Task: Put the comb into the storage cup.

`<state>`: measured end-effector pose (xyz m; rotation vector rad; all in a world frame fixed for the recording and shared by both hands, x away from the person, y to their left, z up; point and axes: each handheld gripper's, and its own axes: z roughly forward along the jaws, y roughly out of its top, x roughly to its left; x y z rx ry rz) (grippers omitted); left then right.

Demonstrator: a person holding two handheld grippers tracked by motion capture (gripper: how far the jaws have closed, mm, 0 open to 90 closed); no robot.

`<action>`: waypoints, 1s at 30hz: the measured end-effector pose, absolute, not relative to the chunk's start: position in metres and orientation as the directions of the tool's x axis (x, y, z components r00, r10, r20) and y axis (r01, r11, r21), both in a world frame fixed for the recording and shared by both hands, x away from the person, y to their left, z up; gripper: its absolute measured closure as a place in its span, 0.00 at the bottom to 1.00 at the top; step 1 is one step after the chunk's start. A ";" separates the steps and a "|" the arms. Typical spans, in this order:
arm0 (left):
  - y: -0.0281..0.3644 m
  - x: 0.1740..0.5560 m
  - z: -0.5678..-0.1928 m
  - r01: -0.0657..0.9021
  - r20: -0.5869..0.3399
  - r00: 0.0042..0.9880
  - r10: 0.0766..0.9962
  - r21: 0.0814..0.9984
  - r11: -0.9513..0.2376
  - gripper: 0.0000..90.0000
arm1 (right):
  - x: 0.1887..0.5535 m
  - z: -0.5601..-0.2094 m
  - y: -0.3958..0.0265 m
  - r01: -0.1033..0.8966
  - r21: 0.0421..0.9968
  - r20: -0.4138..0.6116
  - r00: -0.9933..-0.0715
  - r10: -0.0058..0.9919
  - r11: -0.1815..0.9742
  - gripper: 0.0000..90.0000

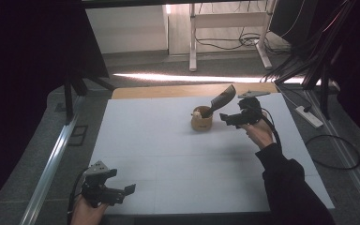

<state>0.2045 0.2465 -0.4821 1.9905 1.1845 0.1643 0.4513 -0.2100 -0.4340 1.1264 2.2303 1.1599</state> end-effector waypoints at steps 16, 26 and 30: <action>0.246 0.205 -0.482 0.681 -0.272 0.561 0.782 0.689 -0.248 0.01 | 0.436 -0.433 -0.213 0.468 0.808 0.008 -0.614 0.789 0.357 0.00; 0.246 0.205 -0.482 0.681 -0.273 0.562 0.781 0.689 -0.249 0.01 | 0.426 -0.429 -0.216 0.463 0.811 0.008 -0.622 0.783 0.359 0.00; 0.246 0.205 -0.482 0.681 -0.274 0.562 0.781 0.689 -0.248 0.01 | 0.423 -0.428 -0.217 0.462 0.808 0.003 -0.623 0.782 0.366 0.00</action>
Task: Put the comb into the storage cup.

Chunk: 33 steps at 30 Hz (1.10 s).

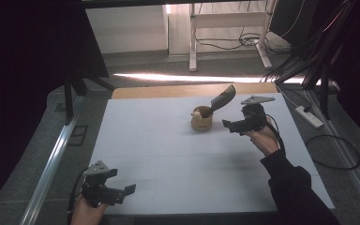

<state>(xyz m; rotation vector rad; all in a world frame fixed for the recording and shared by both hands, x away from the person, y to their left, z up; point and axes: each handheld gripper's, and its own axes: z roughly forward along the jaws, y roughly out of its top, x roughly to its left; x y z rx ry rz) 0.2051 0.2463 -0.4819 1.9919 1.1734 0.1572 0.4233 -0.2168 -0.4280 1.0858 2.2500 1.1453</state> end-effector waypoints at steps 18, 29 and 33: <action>0.246 0.205 -0.482 0.681 -0.275 0.562 0.780 0.689 -0.248 0.01 | 0.402 -0.425 -0.224 0.451 0.809 0.001 -0.643 0.766 0.377 0.00; 0.247 0.205 -0.482 0.681 -0.275 0.561 0.781 0.690 -0.245 0.01 | 0.392 -0.424 -0.225 0.445 0.807 0.008 -0.665 0.747 0.389 0.00; 0.247 0.205 -0.482 0.681 -0.277 0.561 0.780 0.690 -0.245 0.01 | 0.388 -0.423 -0.228 0.442 0.809 0.006 -0.665 0.747 0.387 0.00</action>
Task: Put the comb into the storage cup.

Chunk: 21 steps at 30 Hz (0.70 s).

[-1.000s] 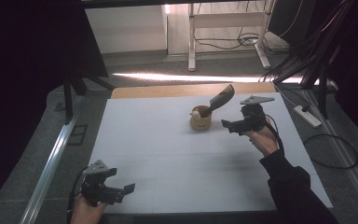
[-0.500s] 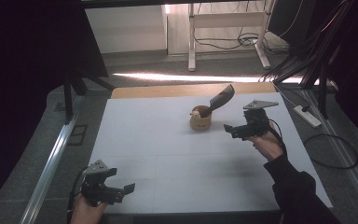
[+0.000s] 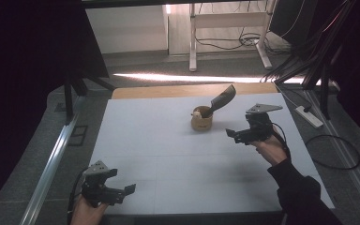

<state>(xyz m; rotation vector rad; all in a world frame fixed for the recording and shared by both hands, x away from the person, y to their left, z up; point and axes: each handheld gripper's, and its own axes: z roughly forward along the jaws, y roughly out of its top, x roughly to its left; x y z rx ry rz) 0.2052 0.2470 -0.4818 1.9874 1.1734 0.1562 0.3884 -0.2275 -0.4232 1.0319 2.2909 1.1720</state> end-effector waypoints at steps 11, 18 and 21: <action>0.247 0.205 -0.482 0.680 -0.277 0.562 0.780 0.691 -0.244 0.01 | 0.379 -0.427 -0.232 0.451 0.801 0.004 -0.661 0.750 0.394 0.00; 0.247 0.205 -0.481 0.676 -0.270 0.563 0.781 0.694 -0.248 0.01 | 0.375 -0.429 -0.235 0.463 0.798 0.016 -0.658 0.753 0.387 0.00; 0.246 0.204 -0.481 0.674 -0.266 0.564 0.782 0.696 -0.250 0.01 | 0.372 -0.429 -0.236 0.464 0.796 0.019 -0.660 0.751 0.388 0.00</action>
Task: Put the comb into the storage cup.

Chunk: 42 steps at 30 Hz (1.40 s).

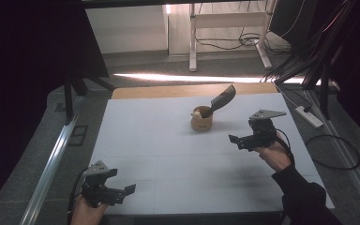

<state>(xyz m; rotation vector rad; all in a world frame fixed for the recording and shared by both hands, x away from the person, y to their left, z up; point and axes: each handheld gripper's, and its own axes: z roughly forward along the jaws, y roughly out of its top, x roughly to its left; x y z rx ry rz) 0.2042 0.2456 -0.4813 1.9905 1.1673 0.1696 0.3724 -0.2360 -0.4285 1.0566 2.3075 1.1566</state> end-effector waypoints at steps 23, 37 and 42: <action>0.245 0.198 -0.478 0.630 -0.208 0.576 0.790 0.729 -0.268 0.00 | 0.354 -0.429 -0.250 0.466 0.796 0.025 -0.662 0.749 0.386 0.00; 0.245 0.197 -0.478 0.623 -0.193 0.576 0.794 0.733 -0.274 0.00 | 0.340 -0.434 -0.261 0.471 0.790 0.025 -0.664 0.748 0.392 0.00; 0.245 0.198 -0.478 0.626 -0.199 0.576 0.793 0.730 -0.273 0.00 | 0.335 -0.435 -0.264 0.469 0.789 0.022 -0.669 0.743 0.398 0.00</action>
